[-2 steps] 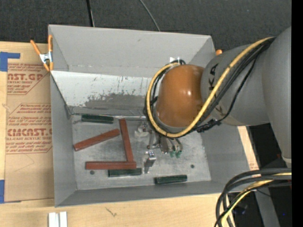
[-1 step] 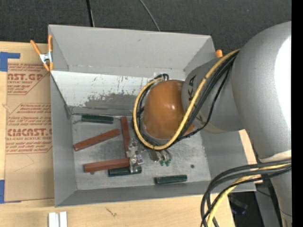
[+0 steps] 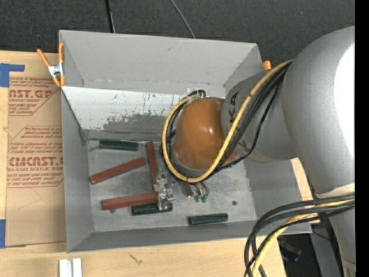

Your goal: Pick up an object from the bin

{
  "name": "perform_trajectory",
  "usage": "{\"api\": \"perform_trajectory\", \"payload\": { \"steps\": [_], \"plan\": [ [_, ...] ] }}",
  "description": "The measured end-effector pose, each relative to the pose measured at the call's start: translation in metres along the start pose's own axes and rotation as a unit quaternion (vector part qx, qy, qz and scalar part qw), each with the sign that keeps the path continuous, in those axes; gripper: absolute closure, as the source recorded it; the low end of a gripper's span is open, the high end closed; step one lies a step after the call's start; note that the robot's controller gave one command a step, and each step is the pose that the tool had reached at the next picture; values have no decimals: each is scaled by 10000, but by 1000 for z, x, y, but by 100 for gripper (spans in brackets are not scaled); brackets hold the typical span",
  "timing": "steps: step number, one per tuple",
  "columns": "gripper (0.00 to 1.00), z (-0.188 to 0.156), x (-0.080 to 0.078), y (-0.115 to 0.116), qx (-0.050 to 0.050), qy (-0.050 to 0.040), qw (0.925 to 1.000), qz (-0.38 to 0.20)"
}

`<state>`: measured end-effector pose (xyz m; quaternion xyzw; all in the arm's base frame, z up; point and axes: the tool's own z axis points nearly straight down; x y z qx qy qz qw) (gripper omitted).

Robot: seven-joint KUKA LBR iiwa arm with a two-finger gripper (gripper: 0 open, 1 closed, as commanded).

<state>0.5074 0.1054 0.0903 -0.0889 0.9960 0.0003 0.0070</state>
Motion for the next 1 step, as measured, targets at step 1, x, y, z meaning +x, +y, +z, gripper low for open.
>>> {"api": "perform_trajectory", "payload": {
  "steps": [1],
  "plan": [
    [100, -156, 19, 14, -4, 46, 9998, 211]
  ]
}}
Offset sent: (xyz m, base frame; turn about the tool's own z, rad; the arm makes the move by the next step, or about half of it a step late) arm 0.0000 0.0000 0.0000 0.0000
